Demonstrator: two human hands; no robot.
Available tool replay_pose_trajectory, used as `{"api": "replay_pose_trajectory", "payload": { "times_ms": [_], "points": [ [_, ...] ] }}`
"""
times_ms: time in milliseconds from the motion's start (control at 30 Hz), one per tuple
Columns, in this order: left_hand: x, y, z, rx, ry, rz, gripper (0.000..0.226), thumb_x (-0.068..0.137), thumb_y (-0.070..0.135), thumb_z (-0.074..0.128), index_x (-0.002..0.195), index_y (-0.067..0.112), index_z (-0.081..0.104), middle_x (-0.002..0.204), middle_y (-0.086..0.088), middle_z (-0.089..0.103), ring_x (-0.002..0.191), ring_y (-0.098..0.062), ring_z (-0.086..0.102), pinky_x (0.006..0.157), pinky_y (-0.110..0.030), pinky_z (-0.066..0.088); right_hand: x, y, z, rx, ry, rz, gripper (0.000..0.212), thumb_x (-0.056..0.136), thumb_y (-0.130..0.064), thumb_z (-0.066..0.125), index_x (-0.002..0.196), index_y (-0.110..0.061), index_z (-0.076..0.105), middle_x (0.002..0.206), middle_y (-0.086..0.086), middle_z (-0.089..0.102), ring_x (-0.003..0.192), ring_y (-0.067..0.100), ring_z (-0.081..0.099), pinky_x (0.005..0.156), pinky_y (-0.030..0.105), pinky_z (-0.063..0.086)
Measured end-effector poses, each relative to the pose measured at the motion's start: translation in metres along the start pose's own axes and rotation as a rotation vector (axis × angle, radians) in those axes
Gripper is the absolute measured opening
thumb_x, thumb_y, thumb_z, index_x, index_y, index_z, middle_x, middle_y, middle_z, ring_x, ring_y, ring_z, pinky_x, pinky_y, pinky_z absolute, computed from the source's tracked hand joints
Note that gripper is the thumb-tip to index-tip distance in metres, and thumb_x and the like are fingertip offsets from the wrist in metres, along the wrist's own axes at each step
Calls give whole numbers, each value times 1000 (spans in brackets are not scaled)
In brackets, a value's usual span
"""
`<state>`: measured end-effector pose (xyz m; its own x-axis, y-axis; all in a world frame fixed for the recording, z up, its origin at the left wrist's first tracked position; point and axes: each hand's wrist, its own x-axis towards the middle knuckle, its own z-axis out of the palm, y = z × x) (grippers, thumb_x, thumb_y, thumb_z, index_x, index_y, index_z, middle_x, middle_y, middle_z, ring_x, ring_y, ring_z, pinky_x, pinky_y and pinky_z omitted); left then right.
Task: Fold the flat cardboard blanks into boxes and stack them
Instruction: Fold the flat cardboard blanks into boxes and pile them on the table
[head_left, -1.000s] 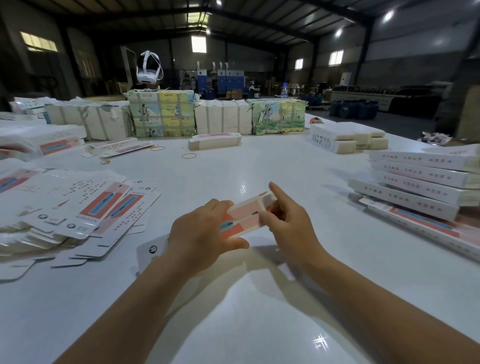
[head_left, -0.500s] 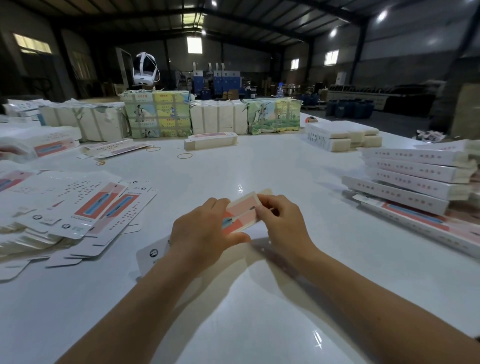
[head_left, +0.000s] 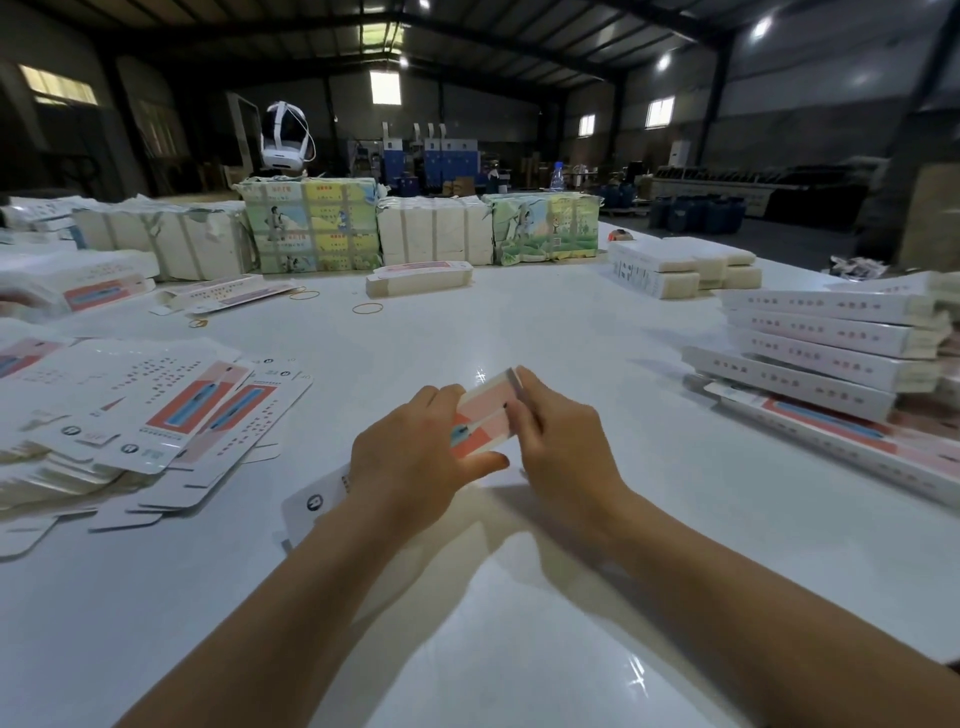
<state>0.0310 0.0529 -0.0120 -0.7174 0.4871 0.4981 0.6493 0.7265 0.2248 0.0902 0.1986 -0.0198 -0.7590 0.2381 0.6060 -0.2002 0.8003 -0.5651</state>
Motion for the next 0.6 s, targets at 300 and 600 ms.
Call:
{"api": "replay_pose_trajectory", "payload": {
  "times_ms": [300, 600],
  "points": [
    [-3, -7, -6, 72, 139, 87, 70, 74, 63, 63, 128, 22, 46, 110, 2, 58, 90, -20, 59, 67, -31, 46, 9, -13, -10, 902, -45, 441, 18, 93, -9, 57, 94, -17, 73, 94, 9, 74, 92, 24, 70, 79, 28, 58],
    [-5, -6, -7, 25, 263, 205, 68, 63, 47, 81, 114, 7, 61, 92, -9, 68, 69, -28, 64, 52, -35, 52, 8, -16, -18, 960, 46, 368, 16, 92, -15, 61, 84, -19, 74, 83, 7, 74, 83, 23, 72, 69, 25, 57]
  ]
}}
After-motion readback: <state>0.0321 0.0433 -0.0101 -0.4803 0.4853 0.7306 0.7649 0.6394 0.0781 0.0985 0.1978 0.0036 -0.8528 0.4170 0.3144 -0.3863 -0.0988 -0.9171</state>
